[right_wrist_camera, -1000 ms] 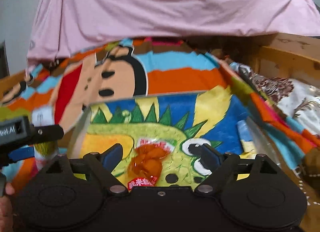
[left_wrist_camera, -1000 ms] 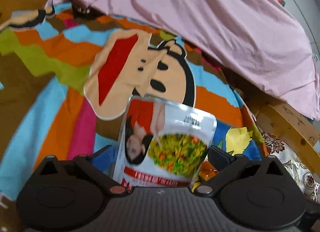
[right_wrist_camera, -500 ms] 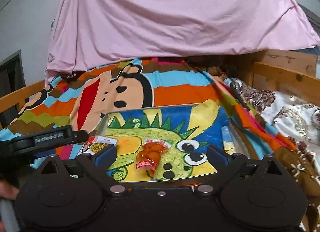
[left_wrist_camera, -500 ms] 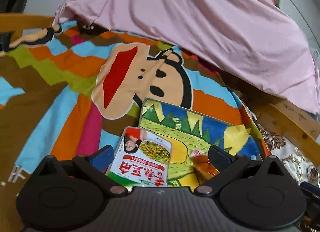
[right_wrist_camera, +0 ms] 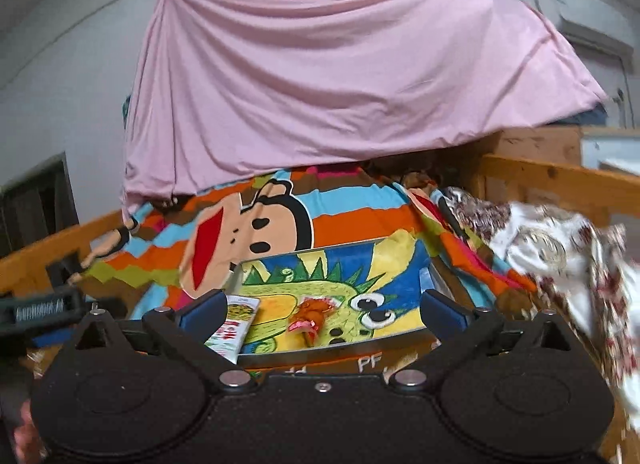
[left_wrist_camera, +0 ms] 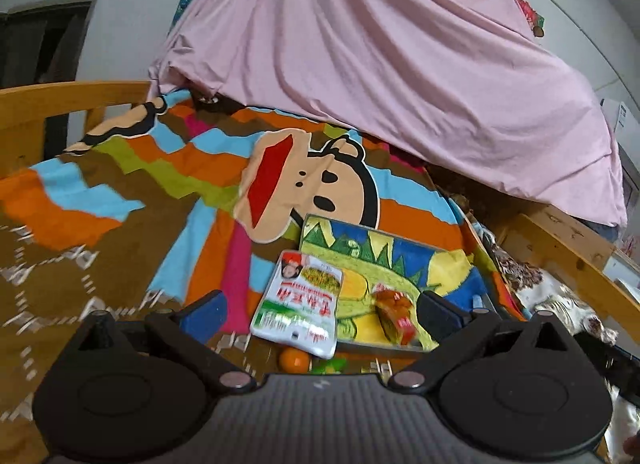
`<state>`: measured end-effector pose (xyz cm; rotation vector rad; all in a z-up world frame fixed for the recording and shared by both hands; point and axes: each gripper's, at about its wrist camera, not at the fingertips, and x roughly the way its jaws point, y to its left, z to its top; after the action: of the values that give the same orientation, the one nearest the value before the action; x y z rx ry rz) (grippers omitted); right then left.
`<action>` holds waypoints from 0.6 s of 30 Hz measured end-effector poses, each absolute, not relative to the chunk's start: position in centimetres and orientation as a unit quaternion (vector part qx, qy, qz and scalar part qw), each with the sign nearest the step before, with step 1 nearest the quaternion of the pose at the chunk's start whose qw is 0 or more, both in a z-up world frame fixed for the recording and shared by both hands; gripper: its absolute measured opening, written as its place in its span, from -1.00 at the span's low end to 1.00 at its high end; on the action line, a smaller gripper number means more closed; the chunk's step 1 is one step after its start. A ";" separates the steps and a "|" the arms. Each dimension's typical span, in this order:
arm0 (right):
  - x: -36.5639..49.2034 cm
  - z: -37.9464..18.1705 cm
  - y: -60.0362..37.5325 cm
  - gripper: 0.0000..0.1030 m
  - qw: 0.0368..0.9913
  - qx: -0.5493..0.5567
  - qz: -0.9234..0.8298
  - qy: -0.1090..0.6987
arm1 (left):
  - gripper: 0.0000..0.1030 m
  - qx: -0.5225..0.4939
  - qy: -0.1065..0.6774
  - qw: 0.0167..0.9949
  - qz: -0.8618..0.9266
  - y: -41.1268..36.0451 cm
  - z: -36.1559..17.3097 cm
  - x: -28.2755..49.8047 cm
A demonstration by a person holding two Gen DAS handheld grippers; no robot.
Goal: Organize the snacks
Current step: 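Withdraw both tools from the tray back over the remaining snacks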
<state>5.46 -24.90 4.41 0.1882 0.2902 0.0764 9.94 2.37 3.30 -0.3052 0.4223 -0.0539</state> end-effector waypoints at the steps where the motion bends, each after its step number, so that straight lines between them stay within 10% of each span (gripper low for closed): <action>1: 4.6 4.4 -25.1 0.99 0.983 0.105 0.038 0.145 | 0.99 -0.144 0.209 0.967 -0.027 2.4 3.4 8.8; 18: -4.5 3.0 -23.6 0.99 0.970 0.134 0.052 0.197 | 0.99 -0.081 0.231 0.969 -0.019 2.5 3.1 -1.2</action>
<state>-4.55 -23.63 3.03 0.2715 0.3990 0.1050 -1.22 2.52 3.05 -0.1644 0.4663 -0.0384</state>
